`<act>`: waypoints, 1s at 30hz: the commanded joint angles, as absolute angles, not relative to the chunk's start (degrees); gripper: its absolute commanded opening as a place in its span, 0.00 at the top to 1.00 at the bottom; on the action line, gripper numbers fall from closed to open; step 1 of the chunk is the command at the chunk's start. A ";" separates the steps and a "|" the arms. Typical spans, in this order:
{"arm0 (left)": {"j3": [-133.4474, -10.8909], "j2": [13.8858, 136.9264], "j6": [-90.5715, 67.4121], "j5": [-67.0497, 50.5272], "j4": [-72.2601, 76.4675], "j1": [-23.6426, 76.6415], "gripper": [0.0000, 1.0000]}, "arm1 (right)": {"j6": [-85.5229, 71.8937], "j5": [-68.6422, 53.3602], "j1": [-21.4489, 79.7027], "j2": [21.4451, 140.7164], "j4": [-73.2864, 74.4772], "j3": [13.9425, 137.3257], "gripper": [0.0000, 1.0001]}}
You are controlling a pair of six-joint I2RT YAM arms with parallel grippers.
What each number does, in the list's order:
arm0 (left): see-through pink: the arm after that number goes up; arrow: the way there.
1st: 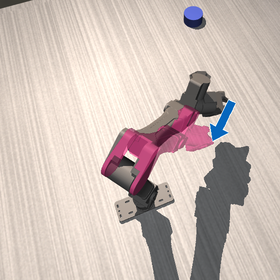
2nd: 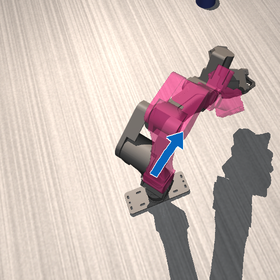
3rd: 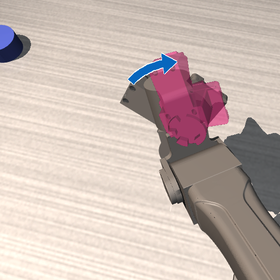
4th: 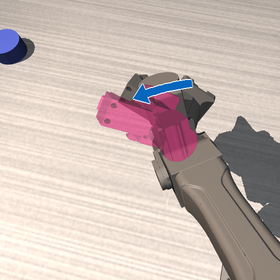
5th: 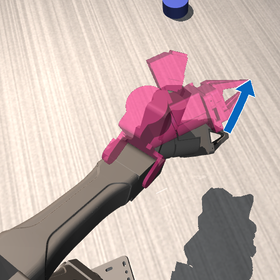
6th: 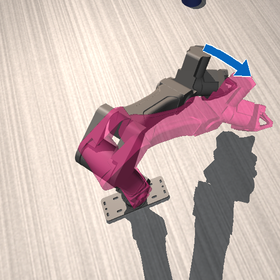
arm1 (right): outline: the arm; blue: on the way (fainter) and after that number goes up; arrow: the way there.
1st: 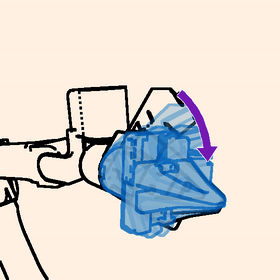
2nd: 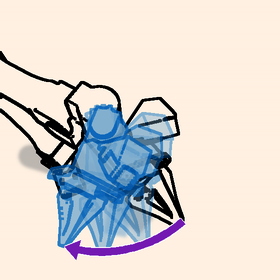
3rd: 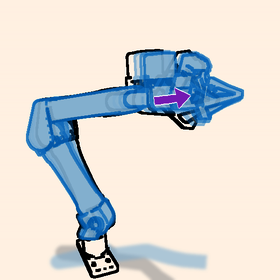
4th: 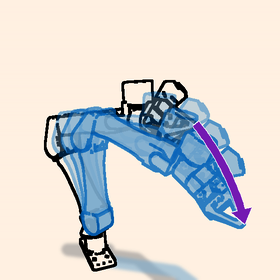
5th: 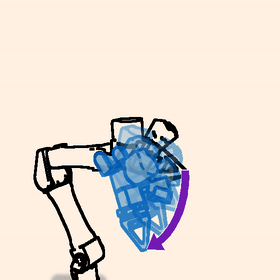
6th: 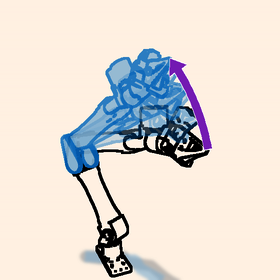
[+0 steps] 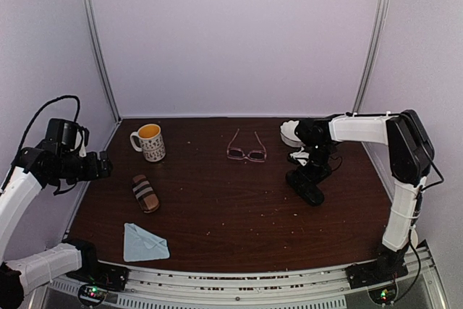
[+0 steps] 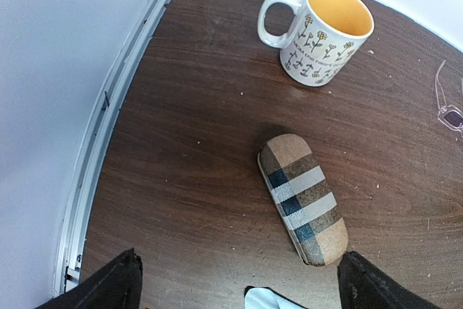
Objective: Organize the sunglasses
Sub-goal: Pick up the sunglasses case from the center of the board, then pass from the right arm to the left
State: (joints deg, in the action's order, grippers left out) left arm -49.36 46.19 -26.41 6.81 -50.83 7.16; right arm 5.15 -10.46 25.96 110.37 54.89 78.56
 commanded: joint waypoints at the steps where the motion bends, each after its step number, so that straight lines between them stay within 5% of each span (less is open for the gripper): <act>1: -48.96 46.25 -25.40 6.24 -48.43 6.88 0.02 | 4.73 -9.89 25.84 109.86 54.21 77.56 0.18; 12: -48.79 46.53 -25.23 5.51 -48.01 6.94 0.02 | 2.62 -13.25 26.50 105.98 50.36 74.97 0.44; 20: -48.29 46.27 -24.62 1.15 -46.54 6.94 0.02 | -3.11 -11.23 34.20 94.37 43.37 73.22 0.45; 30: -45.32 46.79 -29.95 -20.81 -35.91 6.94 0.02 | -3.51 15.46 54.73 83.48 35.36 72.51 0.46</act>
